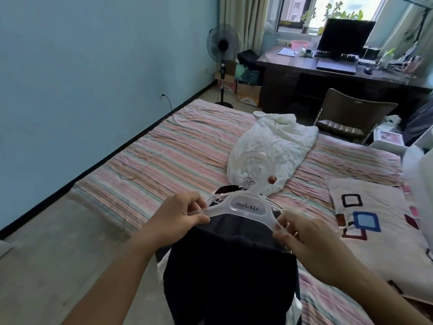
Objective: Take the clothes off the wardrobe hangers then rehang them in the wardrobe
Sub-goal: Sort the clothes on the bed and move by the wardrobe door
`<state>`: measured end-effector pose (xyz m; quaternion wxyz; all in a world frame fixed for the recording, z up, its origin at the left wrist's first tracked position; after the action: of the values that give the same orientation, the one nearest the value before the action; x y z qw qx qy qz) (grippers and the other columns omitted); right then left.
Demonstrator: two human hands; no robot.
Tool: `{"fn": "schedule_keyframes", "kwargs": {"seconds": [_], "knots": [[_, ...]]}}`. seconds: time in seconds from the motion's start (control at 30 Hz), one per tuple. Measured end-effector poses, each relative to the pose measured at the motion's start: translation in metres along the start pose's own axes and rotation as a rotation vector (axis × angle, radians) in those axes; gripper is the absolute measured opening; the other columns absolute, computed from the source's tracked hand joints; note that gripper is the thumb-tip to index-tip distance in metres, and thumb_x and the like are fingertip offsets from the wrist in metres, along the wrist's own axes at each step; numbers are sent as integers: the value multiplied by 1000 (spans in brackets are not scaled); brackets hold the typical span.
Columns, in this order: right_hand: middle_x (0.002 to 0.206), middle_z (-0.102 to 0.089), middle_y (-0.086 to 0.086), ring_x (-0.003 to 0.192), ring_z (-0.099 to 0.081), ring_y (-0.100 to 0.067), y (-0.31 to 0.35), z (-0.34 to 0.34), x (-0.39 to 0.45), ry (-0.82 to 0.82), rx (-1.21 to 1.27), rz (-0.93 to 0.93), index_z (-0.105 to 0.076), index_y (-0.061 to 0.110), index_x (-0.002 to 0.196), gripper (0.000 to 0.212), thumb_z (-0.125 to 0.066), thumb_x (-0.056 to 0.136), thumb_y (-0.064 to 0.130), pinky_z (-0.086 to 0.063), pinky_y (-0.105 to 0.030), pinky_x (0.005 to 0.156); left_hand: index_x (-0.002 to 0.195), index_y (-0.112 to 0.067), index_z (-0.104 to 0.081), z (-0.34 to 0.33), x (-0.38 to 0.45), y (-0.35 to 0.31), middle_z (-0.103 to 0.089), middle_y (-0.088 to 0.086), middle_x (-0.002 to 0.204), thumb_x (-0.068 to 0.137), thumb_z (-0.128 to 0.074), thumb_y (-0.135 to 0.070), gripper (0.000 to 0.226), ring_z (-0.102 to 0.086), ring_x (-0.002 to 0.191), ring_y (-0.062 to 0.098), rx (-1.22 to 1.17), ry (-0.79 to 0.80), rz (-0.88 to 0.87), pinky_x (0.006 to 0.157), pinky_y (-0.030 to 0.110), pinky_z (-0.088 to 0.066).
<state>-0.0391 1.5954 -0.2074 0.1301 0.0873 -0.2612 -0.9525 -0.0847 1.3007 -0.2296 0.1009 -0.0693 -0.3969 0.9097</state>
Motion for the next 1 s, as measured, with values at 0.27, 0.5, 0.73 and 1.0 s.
{"fn": "schedule_keyframes", "kwargs": {"seconds": [0.27,0.5,0.73,1.0], "knots": [[80,-66,8,76,-61,-12,-132,-52,127,116,42,-166,-56,31,93,6,-61,95,32,-50,-40,75,83,-27,-65,-99,145,63,-64,-5,75,80,-78,-24,13,-59,69,5,-2,142,207,64,18,-42],[78,-65,11,75,-60,-12,-255,-104,245,-18,95,-260,-60,27,95,6,-65,93,28,-41,-30,64,101,-30,-66,-187,275,121,-67,-7,99,84,-74,-28,19,-63,98,12,-17,34,320,91,32,-48],[77,-54,5,77,-53,-25,-331,-187,347,26,111,-332,-48,18,79,20,-62,93,20,-32,-35,65,153,-36,14,-284,325,192,17,8,163,76,-67,-62,115,27,146,36,486,316,412,112,59,16],[103,-68,-16,96,-68,-35,-388,-259,394,85,-325,-55,-65,4,99,14,-68,90,14,-55,-39,75,126,-59,43,-342,338,279,67,1,128,52,-70,-82,137,58,119,39,503,564,595,98,77,17]]}}
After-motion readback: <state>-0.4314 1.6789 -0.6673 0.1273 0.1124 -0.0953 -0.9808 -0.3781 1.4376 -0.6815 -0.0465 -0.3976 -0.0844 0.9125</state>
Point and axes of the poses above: each hand's wrist, its own x-axis towards the middle knuckle, its own z-axis out of the back of the hand, y = z × x, the point moved 2 cm from there along x, towards the middle knuckle
